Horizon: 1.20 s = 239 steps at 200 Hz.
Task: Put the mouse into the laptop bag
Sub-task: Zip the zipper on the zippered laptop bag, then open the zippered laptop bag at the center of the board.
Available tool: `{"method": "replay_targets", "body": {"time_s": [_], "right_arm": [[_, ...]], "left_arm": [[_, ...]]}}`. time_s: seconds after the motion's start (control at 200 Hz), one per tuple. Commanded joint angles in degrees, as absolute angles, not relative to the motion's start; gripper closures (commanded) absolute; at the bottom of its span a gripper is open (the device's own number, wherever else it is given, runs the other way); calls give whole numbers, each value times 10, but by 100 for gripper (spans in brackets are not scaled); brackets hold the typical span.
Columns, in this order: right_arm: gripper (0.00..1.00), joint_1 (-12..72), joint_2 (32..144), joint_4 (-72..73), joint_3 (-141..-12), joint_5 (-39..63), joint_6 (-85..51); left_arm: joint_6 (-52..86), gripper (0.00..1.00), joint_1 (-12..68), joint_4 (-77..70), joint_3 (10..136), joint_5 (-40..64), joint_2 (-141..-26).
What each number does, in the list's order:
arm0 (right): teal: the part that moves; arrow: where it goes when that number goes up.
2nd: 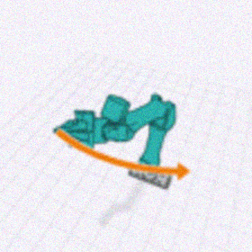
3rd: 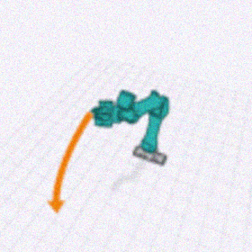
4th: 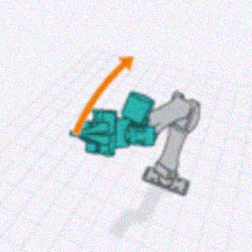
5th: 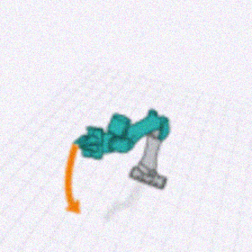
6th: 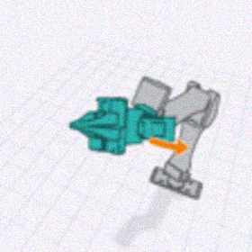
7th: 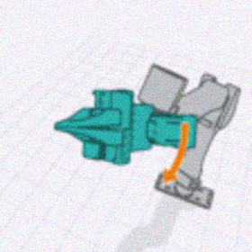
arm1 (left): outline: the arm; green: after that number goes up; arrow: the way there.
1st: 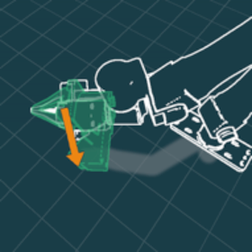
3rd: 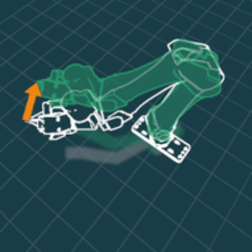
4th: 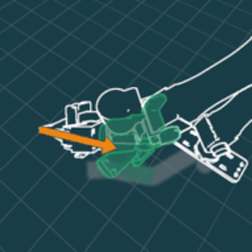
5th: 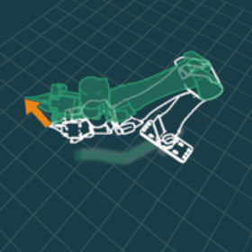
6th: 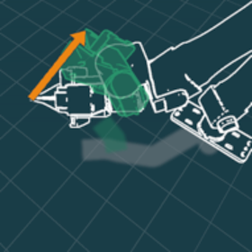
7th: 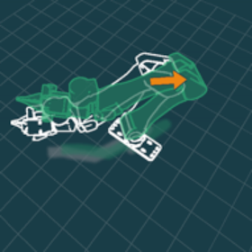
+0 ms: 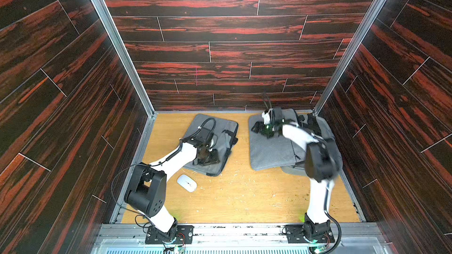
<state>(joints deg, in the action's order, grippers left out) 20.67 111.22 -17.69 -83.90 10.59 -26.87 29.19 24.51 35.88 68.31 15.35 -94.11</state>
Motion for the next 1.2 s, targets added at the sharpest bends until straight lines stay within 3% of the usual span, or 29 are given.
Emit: {"method": "replay_targets", "body": {"time_s": [0.0,0.1,0.301,0.506,0.772,0.837,0.917,1.007,1.192], "right_arm": [[25,271,1030,-96,-767,106,-308],[24,325,1027,-71,-742,104,-328],[24,392,1080,-46,-744,115,-373],[24,397,1114,-55,-742,77,-398],[30,399,1194,-66,-800,119,-397],[37,399,1198,-64,-806,131,-393],[56,399,1192,-63,-811,144,-388],[100,398,1182,-75,-831,165,-374],[100,392,1154,-74,-878,257,-367]], "left_arm": [[294,35,253,367,710,165,-939],[288,30,257,381,709,153,-922],[279,29,257,417,693,83,-886],[271,29,257,424,679,75,-888],[263,25,257,417,664,70,-887],[263,25,257,412,662,70,-890],[262,24,258,405,660,66,-892],[256,24,270,401,660,41,-891],[239,22,319,379,652,-35,-882]]}}
